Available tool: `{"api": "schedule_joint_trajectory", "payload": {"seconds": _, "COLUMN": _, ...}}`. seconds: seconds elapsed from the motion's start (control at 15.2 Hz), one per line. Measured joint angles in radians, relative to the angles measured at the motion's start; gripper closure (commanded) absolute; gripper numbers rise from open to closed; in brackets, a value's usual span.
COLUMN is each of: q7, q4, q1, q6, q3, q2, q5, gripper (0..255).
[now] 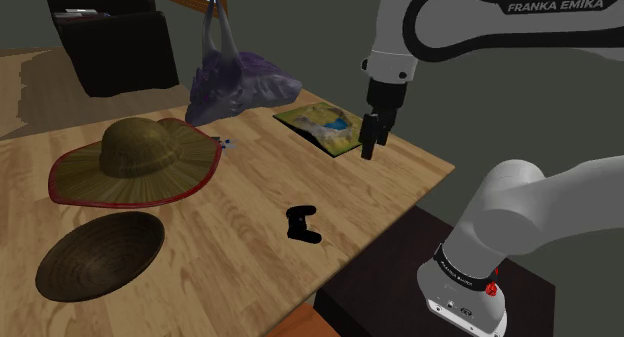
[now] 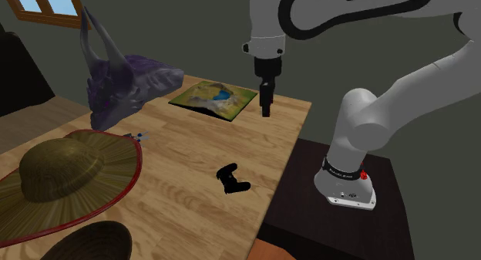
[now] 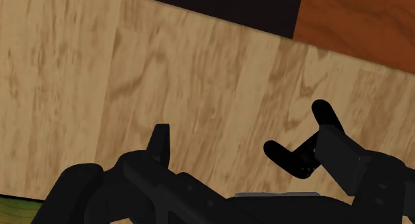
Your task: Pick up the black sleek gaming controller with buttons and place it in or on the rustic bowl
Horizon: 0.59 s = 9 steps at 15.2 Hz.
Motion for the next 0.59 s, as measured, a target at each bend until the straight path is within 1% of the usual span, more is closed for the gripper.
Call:
{"api": "schedule_joint_trajectory", "payload": {"seconds": 0.26, "q7": 0.065, "q4": -0.067, "q1": 0.038, "q6": 0.121, "q3": 0.081, "q2": 0.012, "q5": 0.061, "gripper": 0}}
{"api": "schedule_joint_trajectory", "payload": {"seconds": 0.59, "q7": 0.157, "q4": -0.13, "q1": 0.087, "q6": 0.311, "q3": 0.207, "q2": 0.085, "q5": 0.142, "gripper": 0}}
